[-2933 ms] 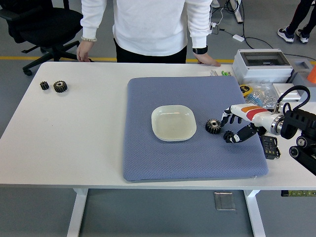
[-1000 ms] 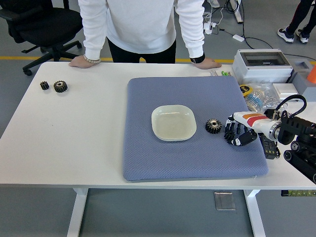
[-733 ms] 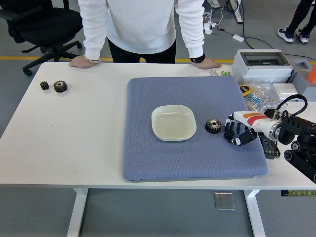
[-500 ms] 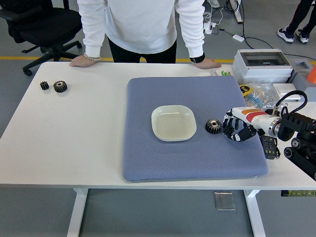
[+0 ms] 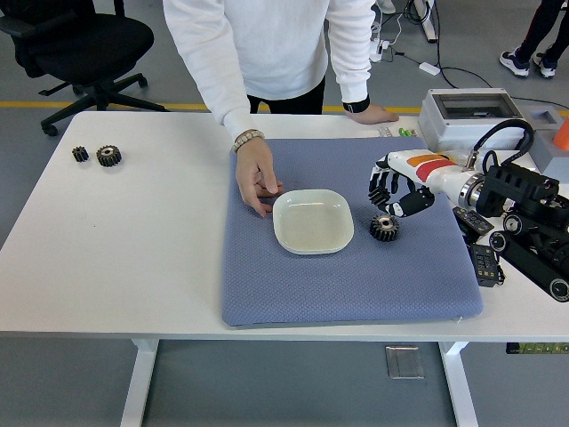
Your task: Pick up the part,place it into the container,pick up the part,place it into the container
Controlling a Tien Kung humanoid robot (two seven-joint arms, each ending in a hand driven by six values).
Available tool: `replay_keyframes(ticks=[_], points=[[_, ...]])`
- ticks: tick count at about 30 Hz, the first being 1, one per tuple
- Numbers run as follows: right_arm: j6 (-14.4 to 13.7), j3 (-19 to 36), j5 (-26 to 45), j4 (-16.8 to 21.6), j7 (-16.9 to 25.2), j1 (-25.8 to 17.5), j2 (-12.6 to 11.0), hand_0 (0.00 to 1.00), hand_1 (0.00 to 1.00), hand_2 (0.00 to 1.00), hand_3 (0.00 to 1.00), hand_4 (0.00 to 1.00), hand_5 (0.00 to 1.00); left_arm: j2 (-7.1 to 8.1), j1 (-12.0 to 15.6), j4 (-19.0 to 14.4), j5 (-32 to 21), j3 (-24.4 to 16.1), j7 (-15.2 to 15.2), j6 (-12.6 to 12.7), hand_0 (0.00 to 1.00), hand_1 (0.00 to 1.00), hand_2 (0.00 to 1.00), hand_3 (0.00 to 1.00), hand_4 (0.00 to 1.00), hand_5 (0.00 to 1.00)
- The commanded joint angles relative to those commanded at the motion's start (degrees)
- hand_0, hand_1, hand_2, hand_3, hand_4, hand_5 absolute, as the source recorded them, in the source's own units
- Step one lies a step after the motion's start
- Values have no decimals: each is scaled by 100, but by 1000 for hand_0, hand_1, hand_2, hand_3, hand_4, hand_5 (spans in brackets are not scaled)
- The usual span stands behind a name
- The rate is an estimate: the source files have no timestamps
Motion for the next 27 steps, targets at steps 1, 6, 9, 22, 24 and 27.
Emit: replay_keyframes(ticks=[1, 6, 9, 22, 24, 27], points=[[-4, -8, 13, 32, 0, 27, 48, 221, 400, 476, 495, 748, 95, 1, -2, 0, 8, -5, 1, 1, 682, 657, 760, 651, 746, 641], [-39, -158, 120, 84, -21, 144, 346, 221, 400, 476, 495, 748, 95, 7, -6, 0, -8, 3, -8, 13, 682, 657, 760, 651, 746, 641], [-28, -341, 202, -1, -57, 198, 527, 230, 402, 483, 502, 740, 105, 8, -13, 0, -21, 16, -14, 28, 681, 653, 760, 650, 746, 640], [485, -779, 230, -400, -383, 261, 792, 315, 484, 676, 710, 876, 229, 19, -25, 0, -73, 60, -45, 71, 673, 645, 756, 644, 750, 642], [493, -741, 220, -427, -334, 257, 785, 315, 484, 676, 710, 876, 229, 19, -23, 0, -68, 55, -46, 75, 673, 645, 756, 644, 750, 642], [516, -700, 237, -449, -276, 265, 774, 402, 571, 809, 869, 998, 293, 21, -21, 0, -63, 51, -46, 76, 674, 644, 756, 645, 751, 641]])
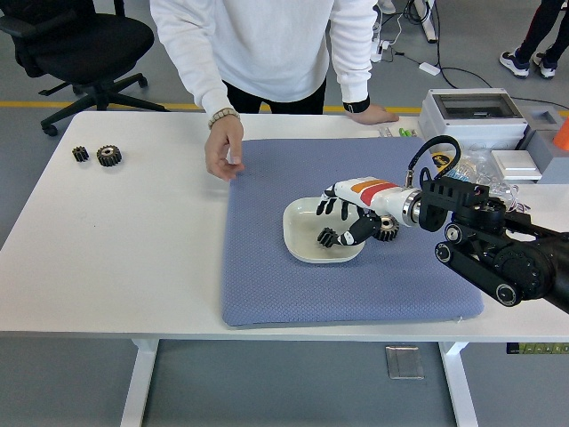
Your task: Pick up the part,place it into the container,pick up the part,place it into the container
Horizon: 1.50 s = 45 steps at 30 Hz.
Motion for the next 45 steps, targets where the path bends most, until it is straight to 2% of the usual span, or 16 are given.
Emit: replay_keyframes(ticks=[3, 4, 9, 10, 11, 15, 16, 18, 23, 25, 28, 31, 39, 40, 45], points=[[33, 29, 7, 1, 23, 5, -10, 402, 571, 809, 869, 998, 293, -1, -1, 0, 10, -7, 3, 3, 674, 644, 756, 645, 751, 641], [28, 56, -7, 22, 17, -1, -22, 454, 600, 865, 905, 998, 305, -2, -1, 0, 9, -7, 2, 3, 674, 643, 755, 645, 749, 636], [45, 294, -149, 175, -17, 2, -185, 454, 600, 865, 905, 998, 305, -2, -7, 0, -8, -12, -11, 6, 674, 643, 755, 645, 749, 636], [54, 355, -209, 193, -31, 17, -235, 444, 595, 825, 884, 998, 303, 0, -7, 0, -12, -10, -12, 4, 670, 642, 754, 642, 746, 634], [61, 412, -273, 194, -47, 35, -286, 444, 595, 825, 884, 998, 303, 3, -7, 0, -12, -10, -13, 3, 670, 642, 754, 642, 746, 634], [54, 494, -536, 76, -68, 111, -428, 444, 595, 825, 884, 998, 303, 7, -4, 0, -8, -14, -10, 4, 670, 642, 754, 642, 746, 634], [59, 463, -614, 7, -75, 138, -453, 450, 595, 797, 821, 998, 297, 9, -2, 0, -4, -12, -7, 4, 667, 639, 751, 640, 745, 629], [61, 374, -656, -112, -76, 171, -467, 450, 595, 797, 821, 998, 297, 9, 4, 0, 0, -11, -3, 5, 667, 639, 751, 640, 745, 629], [75, -158, -635, -709, 6, 282, -349, 459, 597, 798, 819, 998, 297, 0, 12, 0, 31, -6, 21, 16, 666, 637, 751, 639, 743, 627], [74, -292, -673, -797, 14, 300, -336, 459, 597, 798, 819, 998, 297, -2, 12, 0, 15, 3, 15, 19, 666, 637, 751, 639, 743, 627], [22, -510, -701, -804, 26, 282, -330, 457, 600, 793, 811, 998, 292, -5, 8, 0, 25, -3, 15, 22, 666, 638, 753, 639, 743, 625], [-176, -550, -792, -779, 119, 203, -345, 457, 600, 793, 811, 998, 292, -7, -13, 0, -6, 43, 18, 28, 666, 638, 753, 639, 743, 625], [-398, -663, -740, -964, 185, 138, -280, 458, 603, 788, 808, 998, 290, -10, -21, 0, -10, 62, 23, 31, 666, 639, 753, 638, 743, 625], [-441, -667, -717, -991, 203, 133, -264, 444, 594, 763, 689, 942, 277, -11, -22, 0, -4, 66, 26, 31, 667, 639, 753, 638, 742, 624], [-598, -823, -605, -1144, 283, 154, -175, 444, 594, 763, 689, 942, 277, -8, -40, 0, -26, 97, 16, 31, 667, 639, 753, 638, 742, 624]])
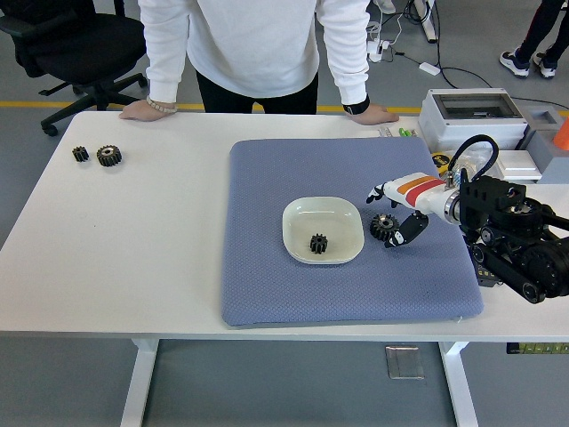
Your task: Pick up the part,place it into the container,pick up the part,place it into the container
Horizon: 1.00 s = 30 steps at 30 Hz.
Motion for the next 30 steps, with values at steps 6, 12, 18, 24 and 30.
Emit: replay_keyframes(ticks=[6, 12, 18, 24, 30], points=[[-113, -102, 90, -155, 57, 17, 86, 445, 594, 742, 626, 900, 269, 0, -32, 0, -48, 33, -16, 2, 667, 639, 753, 638, 742, 623], [-163, -249, 238, -334, 74, 52, 188, 432, 573, 713, 582, 868, 251, -1, -56, 0, -64, 46, -12, 5, 666, 640, 754, 638, 741, 623], [-119, -365, 362, -438, 42, 47, 241, 430, 560, 703, 568, 846, 239, -4, -70, 0, -88, 62, -16, 7, 666, 641, 753, 637, 742, 623], [-122, -418, 447, -488, 49, 41, 262, 433, 565, 702, 571, 855, 249, -8, -81, 0, -80, 56, -14, 5, 666, 641, 754, 637, 741, 622], [-156, -403, 502, -521, 66, 35, 234, 373, 519, 664, 566, 816, 224, -7, -89, 0, -82, 57, -14, 5, 666, 641, 754, 636, 739, 619]])
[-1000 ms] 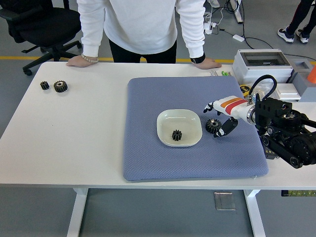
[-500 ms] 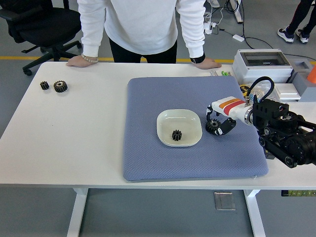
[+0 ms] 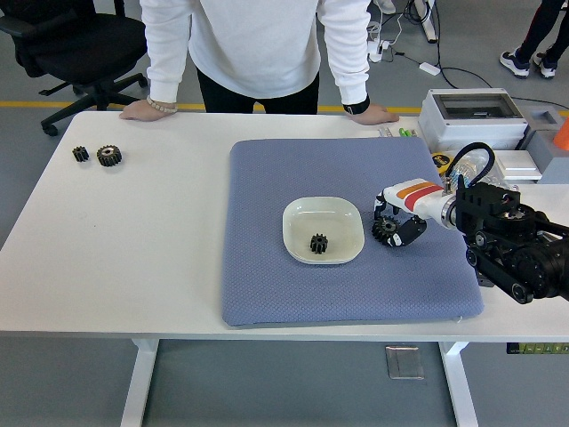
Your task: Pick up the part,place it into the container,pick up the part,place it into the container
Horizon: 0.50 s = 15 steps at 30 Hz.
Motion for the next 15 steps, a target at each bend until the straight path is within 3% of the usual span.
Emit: replay_keyframes(ticks=[1, 6, 7, 15], points=[[-12, -2, 11, 5, 10, 0, -9, 289, 459, 553, 535, 761, 199, 0, 2, 0, 3, -6, -1, 1, 666, 641, 754, 636, 739, 620], [-63, 13, 52, 37, 49, -4, -45, 289, 459, 553, 535, 761, 199, 0, 11, 0, 8, -17, 1, 1, 666, 641, 754, 636, 739, 620], [-66, 16, 65, 45, 55, -4, -54, 227, 421, 495, 502, 714, 177, 0, 13, 0, 10, -20, 1, 1, 666, 641, 754, 635, 739, 618], [-48, 152, 64, 98, 50, -14, -151, 216, 418, 493, 500, 712, 177, -2, 25, 0, 22, -42, 0, -2, 665, 641, 754, 634, 739, 618]])
